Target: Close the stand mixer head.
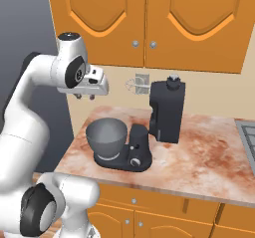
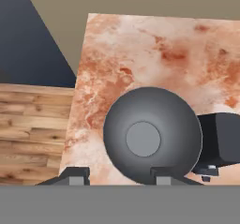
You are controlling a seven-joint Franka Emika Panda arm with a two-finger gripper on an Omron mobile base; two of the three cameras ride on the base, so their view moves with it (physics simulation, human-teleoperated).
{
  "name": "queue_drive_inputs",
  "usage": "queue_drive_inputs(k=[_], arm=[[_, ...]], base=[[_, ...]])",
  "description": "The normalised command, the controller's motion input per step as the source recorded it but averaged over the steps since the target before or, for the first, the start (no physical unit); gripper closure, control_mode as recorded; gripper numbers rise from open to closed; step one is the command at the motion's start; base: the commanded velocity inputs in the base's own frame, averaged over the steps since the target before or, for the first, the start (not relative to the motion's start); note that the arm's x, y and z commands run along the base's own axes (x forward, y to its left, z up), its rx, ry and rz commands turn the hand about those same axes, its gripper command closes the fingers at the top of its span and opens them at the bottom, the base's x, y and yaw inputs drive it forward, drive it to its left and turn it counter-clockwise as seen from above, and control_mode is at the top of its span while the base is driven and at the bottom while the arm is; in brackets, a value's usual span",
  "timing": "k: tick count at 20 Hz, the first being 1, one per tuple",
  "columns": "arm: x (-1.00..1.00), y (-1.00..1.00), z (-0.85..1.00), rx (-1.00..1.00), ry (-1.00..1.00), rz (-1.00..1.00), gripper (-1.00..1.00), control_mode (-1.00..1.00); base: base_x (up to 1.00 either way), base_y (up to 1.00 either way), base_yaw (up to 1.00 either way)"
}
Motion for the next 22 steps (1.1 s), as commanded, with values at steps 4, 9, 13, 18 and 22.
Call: queue_drive_inputs(k=[4, 9, 13, 18, 22], arm=[[-0.37, -0.15, 0.00, 0.02, 0.00, 0.00, -1.00, -1.00], [-1.00, -0.79, 0.14, 0.03, -0.17, 0.04, -1.00, -1.00], [-0.93, -0.99, 0.23, 0.02, -0.15, 0.18, -1.00, -1.00], [-0.55, -1.00, 0.10, 0.06, -0.17, 0.14, -1.00, -1.00], [-0.21, -0.98, 0.21, 0.03, -0.20, 0.18, -1.00, -1.00]], base=[[0.00, 0.00, 0.00], [0.00, 0.00, 0.00], [0.00, 0.00, 0.00], [0.00, 0.00, 0.00], [0.00, 0.00, 0.00]])
